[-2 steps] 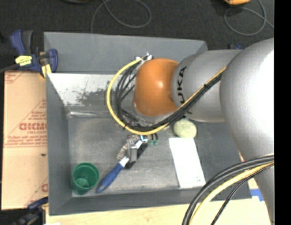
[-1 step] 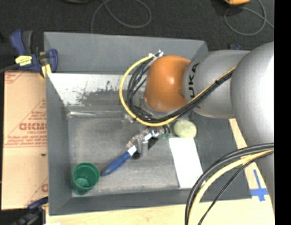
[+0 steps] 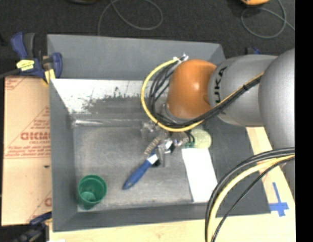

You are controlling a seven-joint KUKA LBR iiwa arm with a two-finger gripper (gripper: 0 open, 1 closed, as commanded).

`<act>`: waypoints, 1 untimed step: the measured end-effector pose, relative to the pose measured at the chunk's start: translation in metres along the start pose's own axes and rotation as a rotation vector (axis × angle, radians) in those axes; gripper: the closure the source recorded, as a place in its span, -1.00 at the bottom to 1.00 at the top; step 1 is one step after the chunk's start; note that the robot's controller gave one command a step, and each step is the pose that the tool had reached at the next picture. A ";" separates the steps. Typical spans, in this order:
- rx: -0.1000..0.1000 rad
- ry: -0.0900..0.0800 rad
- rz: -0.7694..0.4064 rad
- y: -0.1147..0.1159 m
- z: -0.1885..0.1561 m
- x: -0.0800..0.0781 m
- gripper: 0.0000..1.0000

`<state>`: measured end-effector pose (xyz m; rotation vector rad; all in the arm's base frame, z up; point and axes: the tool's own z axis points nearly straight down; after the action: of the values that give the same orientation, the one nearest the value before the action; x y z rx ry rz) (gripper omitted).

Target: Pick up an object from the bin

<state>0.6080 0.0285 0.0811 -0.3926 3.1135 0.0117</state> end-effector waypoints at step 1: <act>0.014 -0.009 -0.025 0.015 0.001 -0.014 -1.00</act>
Offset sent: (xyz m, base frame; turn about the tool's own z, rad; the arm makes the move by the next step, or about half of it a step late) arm -0.0292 -0.0151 -0.0107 -0.1142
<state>0.6180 0.0469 0.0806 -0.4296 3.0981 -0.0077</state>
